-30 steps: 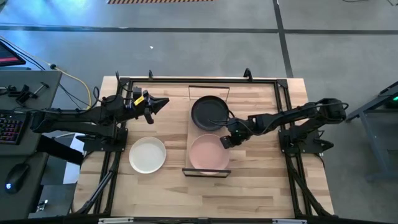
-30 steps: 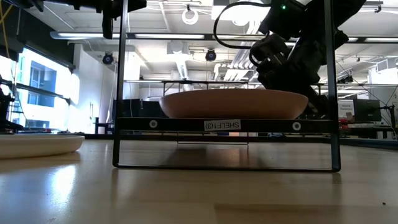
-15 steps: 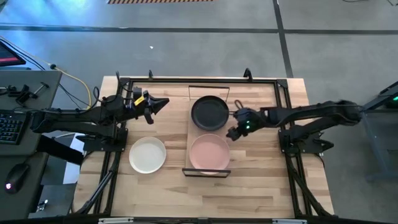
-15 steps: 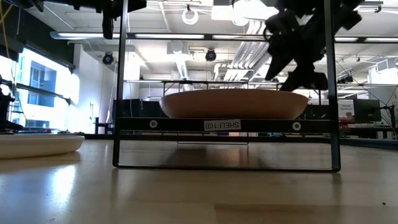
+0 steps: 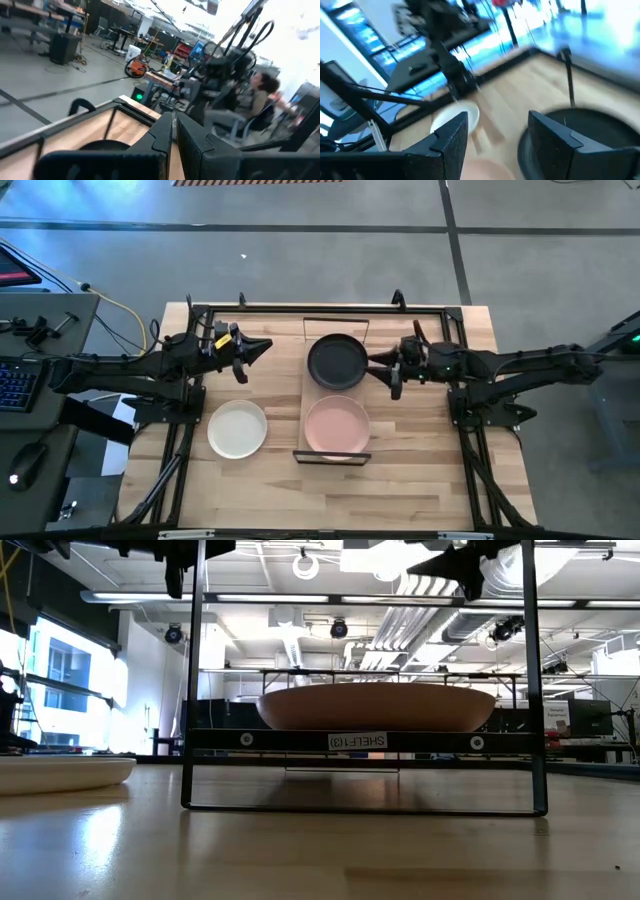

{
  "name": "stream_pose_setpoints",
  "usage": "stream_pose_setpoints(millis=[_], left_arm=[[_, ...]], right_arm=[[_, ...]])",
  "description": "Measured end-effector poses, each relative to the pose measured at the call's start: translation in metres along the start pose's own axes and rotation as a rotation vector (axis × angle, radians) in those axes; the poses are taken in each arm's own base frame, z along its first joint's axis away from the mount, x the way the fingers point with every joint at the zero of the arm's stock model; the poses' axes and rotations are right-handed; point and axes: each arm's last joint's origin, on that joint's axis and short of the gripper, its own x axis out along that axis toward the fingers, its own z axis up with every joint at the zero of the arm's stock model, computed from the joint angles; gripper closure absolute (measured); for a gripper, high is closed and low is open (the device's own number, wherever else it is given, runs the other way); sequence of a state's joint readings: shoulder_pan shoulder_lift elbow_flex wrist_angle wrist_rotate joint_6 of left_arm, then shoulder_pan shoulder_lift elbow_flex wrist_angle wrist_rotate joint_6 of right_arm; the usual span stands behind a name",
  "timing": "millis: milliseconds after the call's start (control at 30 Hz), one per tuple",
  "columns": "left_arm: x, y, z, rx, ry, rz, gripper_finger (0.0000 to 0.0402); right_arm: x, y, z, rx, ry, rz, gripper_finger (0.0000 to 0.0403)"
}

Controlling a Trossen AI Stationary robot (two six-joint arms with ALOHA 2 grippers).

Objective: Place and stack plates onto a shelf
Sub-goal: Stack the white plate on top of the light pink plate on the shelf

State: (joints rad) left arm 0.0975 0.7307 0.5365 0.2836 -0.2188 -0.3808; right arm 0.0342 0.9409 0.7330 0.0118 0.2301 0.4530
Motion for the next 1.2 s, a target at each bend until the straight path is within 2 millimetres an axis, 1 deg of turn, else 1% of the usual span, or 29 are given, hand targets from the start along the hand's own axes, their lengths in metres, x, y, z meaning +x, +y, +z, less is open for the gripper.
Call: stream_pose_setpoints(millis=[133, 267, 367, 467, 500, 533, 633, 767, 1033, 1100, 1200], left_arm=[[0.000, 0.001, -0.002, 0.117, 0.024, 0.008, 0.0384], [0.000, 0.001, -0.003, 0.129, 0.031, 0.006, 0.0385], [0.000, 0.001, -0.003, 0.128, 0.032, 0.003, 0.0385], [0.000, 0.001, -0.003, 0.129, 0.032, 0.003, 0.0385], [0.000, 0.001, -0.003, 0.128, 0.032, 0.003, 0.0385], [0.000, 0.001, -0.003, 0.128, 0.032, 0.003, 0.0385], [0.000, 0.001, -0.003, 0.128, 0.032, 0.003, 0.0385], [0.000, 0.001, -0.003, 0.128, 0.032, 0.003, 0.0385], [0.000, 0.001, -0.003, 0.128, 0.032, 0.003, 0.0385], [0.000, 0.001, -0.003, 0.127, 0.032, 0.002, 0.0385], [0.000, 0.001, -0.003, 0.128, 0.031, 0.002, 0.0385]], right_arm=[[0.001, -0.002, 0.006, -0.069, -0.052, 0.000, 0.0223], [0.002, -0.008, 0.009, -0.082, -0.043, 0.015, 0.0251], [0.003, -0.012, 0.010, -0.097, -0.017, 0.049, 0.0298], [0.004, -0.016, 0.010, -0.095, 0.005, 0.079, 0.0370], [0.004, -0.017, 0.011, -0.095, 0.009, 0.093, 0.0385], [0.004, -0.017, 0.011, -0.095, 0.012, 0.106, 0.0392], [0.004, -0.019, 0.012, -0.094, 0.020, 0.127, 0.0385], [0.004, -0.022, 0.013, -0.123, 0.030, 0.137, 0.0400], [0.004, -0.025, 0.014, -0.142, 0.031, 0.136, 0.0402], [0.001, -0.025, 0.015, -0.155, 0.029, 0.138, 0.0402], [-0.009, -0.025, 0.017, -0.157, 0.022, 0.137, 0.0402]])
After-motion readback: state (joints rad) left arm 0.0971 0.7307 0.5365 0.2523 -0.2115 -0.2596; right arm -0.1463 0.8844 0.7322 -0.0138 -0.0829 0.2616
